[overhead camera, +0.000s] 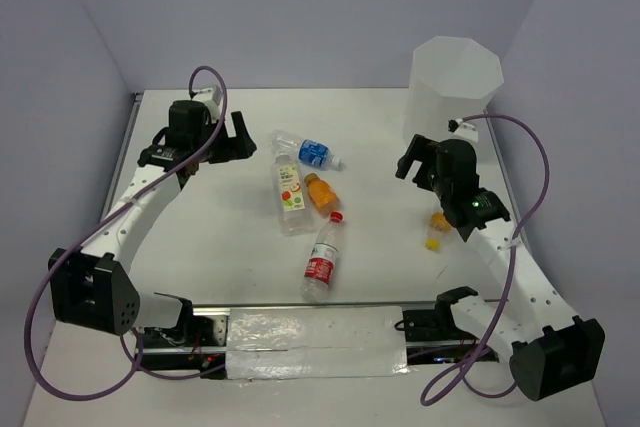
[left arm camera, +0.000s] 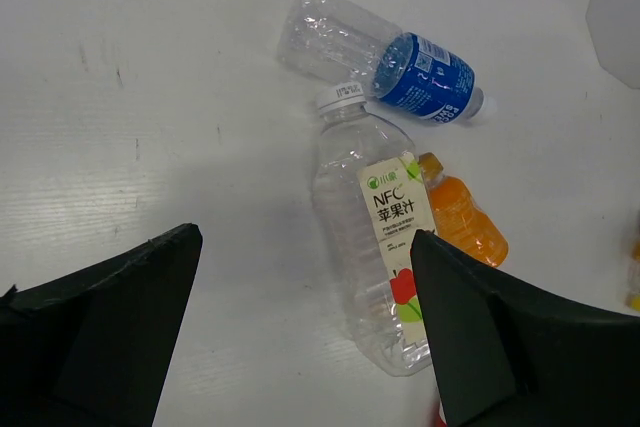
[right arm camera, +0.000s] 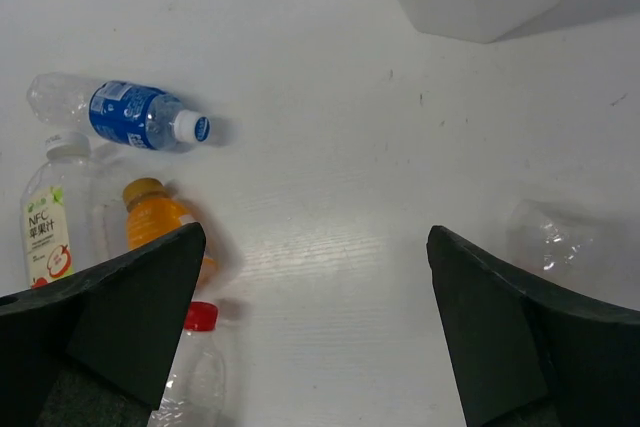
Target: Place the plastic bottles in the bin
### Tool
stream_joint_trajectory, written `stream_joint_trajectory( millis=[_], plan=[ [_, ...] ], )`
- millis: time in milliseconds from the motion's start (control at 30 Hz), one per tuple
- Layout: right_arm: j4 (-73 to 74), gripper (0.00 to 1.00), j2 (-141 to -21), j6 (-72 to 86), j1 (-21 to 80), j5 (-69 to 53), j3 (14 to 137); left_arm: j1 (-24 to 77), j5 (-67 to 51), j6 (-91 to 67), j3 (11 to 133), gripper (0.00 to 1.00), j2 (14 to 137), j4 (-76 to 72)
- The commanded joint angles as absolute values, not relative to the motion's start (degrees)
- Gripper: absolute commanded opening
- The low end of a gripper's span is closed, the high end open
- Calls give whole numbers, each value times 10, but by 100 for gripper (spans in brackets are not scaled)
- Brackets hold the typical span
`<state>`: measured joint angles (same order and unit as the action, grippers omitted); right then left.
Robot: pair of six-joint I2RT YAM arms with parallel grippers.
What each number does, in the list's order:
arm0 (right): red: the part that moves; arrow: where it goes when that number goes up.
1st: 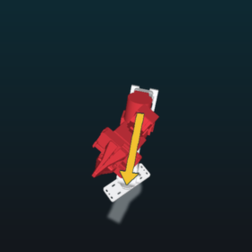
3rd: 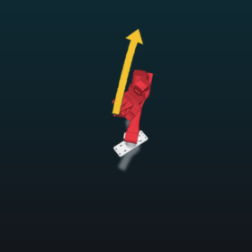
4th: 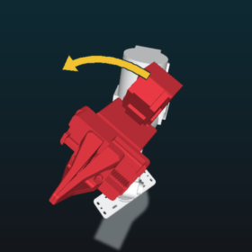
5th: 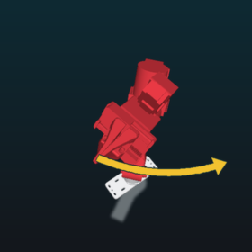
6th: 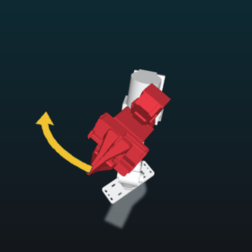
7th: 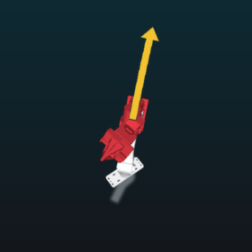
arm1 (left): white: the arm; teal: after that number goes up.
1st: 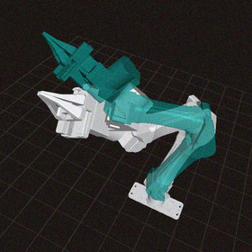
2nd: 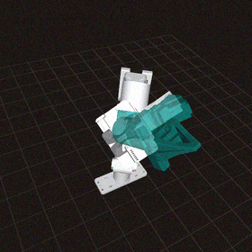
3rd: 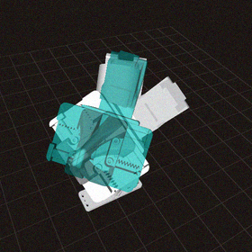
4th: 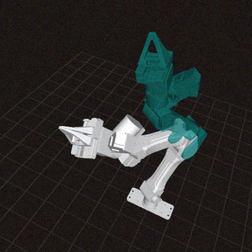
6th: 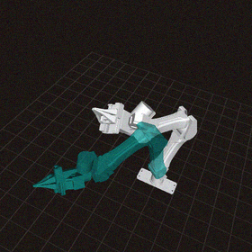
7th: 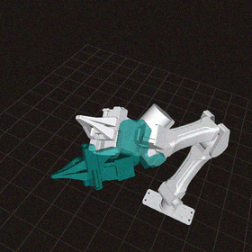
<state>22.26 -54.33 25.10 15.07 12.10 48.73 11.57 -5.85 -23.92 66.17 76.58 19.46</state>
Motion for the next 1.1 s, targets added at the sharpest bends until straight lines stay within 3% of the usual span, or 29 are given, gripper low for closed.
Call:
stream_joint_trajectory(
  millis=[0, 400, 867, 1067],
  plan=[
    [214, 100, -541, 265, 149, 146, 496, 119, -62, -228, 690, 99, 771, 189],
    [300, 100, -576, 301, 137, 233, 511, 120, -43, -227, 692, 100, 765, 195],
    [322, 100, -554, 326, -28, 118, 445, 120, -28, -223, 703, 99, 773, 206],
    [307, 100, -607, 327, -64, 93, 416, 120, -26, -222, 715, 100, 782, 213]
  ],
)
